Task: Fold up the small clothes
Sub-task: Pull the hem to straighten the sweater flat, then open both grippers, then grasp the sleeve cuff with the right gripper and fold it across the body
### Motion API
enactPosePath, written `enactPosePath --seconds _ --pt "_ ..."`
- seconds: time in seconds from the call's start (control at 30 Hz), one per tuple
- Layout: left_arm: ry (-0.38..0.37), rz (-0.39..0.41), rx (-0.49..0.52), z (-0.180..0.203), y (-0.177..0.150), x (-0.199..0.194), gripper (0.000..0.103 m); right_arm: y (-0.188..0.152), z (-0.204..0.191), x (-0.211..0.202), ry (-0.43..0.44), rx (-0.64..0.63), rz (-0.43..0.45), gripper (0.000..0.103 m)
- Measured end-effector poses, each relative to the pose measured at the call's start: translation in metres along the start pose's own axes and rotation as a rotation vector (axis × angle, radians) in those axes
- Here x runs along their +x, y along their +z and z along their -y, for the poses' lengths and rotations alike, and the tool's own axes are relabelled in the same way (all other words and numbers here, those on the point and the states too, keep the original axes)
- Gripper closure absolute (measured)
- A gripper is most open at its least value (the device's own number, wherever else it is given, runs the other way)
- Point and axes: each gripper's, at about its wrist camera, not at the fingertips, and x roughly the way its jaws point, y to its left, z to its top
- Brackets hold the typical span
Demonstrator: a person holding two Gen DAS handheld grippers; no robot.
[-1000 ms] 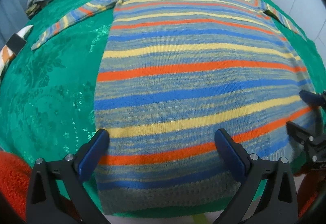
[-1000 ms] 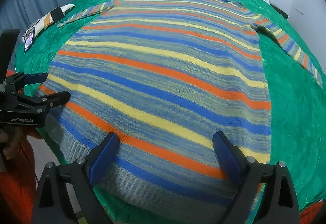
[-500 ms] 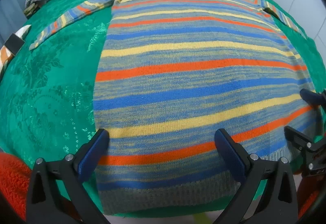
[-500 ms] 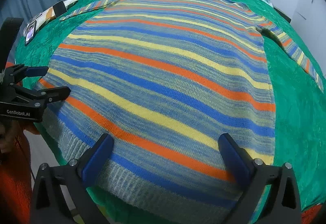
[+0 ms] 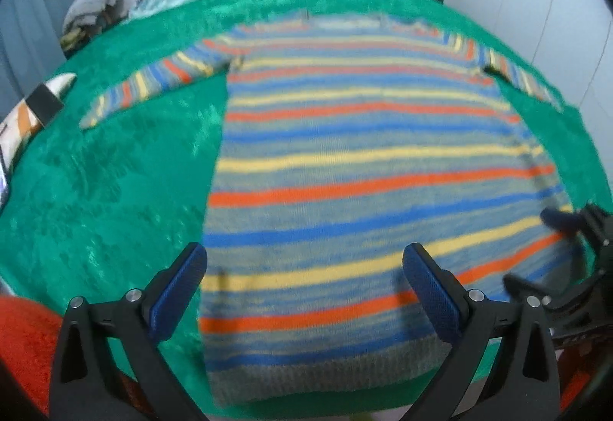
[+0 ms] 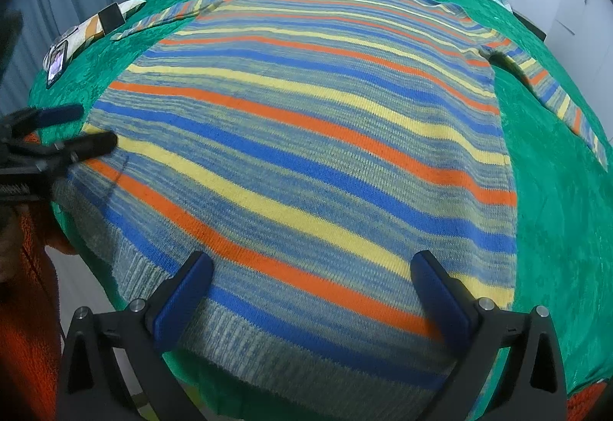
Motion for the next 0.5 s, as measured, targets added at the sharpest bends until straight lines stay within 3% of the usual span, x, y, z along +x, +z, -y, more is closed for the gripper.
enactPosePath --seconds 0.17,0.27,0.33,0.5 --pt "0.015 0.032 -0.040 -0.010 0.005 -0.005 0.001 0.001 0.001 -0.004 0.011 0.018 0.000 0.001" --pt "0.019 0.069 -0.065 -0.015 0.008 -0.013 0.001 0.002 0.008 -0.015 0.070 0.075 0.016 0.001" --pt "0.023 0.084 -0.077 -0.018 0.009 -0.016 0.001 0.004 0.020 -0.030 0.146 0.153 0.059 0.001" --pt "0.018 0.091 -0.095 -0.022 0.012 -0.013 0.001 0.019 0.072 -0.068 0.207 0.323 0.204 0.001"
